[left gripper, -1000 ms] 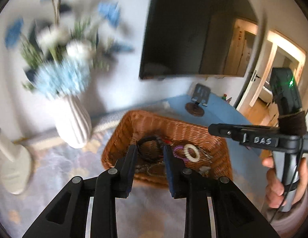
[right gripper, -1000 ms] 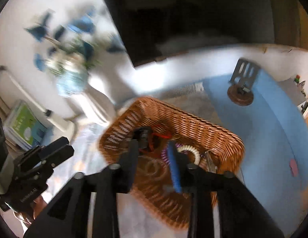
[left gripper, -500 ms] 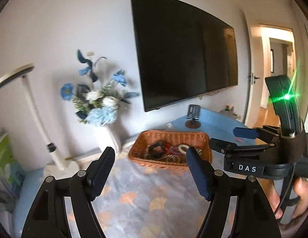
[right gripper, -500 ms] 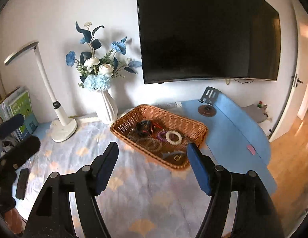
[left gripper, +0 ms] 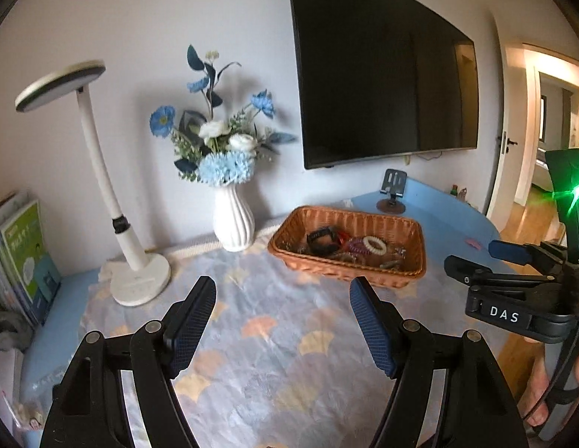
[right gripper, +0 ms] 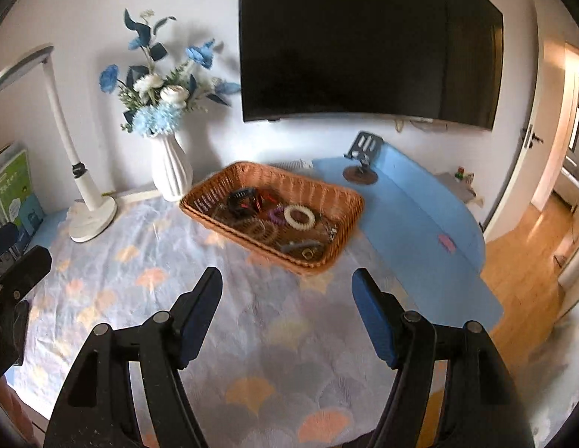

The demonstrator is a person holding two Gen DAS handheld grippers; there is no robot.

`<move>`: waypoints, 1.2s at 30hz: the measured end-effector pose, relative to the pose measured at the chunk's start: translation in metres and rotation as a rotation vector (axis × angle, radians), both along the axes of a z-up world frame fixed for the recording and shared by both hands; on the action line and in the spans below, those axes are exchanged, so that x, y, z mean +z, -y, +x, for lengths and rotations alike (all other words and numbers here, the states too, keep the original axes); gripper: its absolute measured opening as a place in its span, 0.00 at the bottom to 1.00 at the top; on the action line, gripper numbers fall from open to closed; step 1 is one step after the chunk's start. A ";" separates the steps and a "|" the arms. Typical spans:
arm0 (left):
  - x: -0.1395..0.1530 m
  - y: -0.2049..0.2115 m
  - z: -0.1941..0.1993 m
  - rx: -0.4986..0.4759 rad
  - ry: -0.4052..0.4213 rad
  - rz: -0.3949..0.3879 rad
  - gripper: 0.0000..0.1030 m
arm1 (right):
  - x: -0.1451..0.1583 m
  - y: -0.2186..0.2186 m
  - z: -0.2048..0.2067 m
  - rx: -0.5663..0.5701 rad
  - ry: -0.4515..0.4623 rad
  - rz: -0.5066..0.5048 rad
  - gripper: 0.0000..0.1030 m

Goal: Organize jewelry

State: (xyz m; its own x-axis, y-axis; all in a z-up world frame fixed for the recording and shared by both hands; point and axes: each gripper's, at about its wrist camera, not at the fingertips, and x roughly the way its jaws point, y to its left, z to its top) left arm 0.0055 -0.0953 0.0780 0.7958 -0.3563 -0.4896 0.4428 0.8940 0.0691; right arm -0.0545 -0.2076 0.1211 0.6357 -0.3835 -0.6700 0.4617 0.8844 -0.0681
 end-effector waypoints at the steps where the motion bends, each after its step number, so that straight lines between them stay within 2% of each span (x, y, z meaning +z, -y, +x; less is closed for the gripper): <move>1: -0.002 0.000 0.000 0.000 -0.003 -0.002 0.73 | -0.001 0.001 0.000 -0.004 -0.006 0.004 0.72; 8: -0.011 0.006 0.002 -0.022 -0.036 -0.001 0.73 | 0.000 0.004 -0.001 -0.016 -0.005 -0.002 0.72; 21: -0.018 -0.001 0.007 0.012 -0.090 -0.005 0.73 | -0.008 0.001 0.000 0.001 -0.027 0.011 0.72; 29: -0.019 0.004 0.007 -0.002 -0.095 -0.007 0.73 | -0.011 0.008 0.000 -0.009 -0.032 0.027 0.72; 36: -0.028 0.006 0.016 -0.001 -0.138 0.000 0.73 | -0.020 0.013 0.004 -0.021 -0.065 0.046 0.72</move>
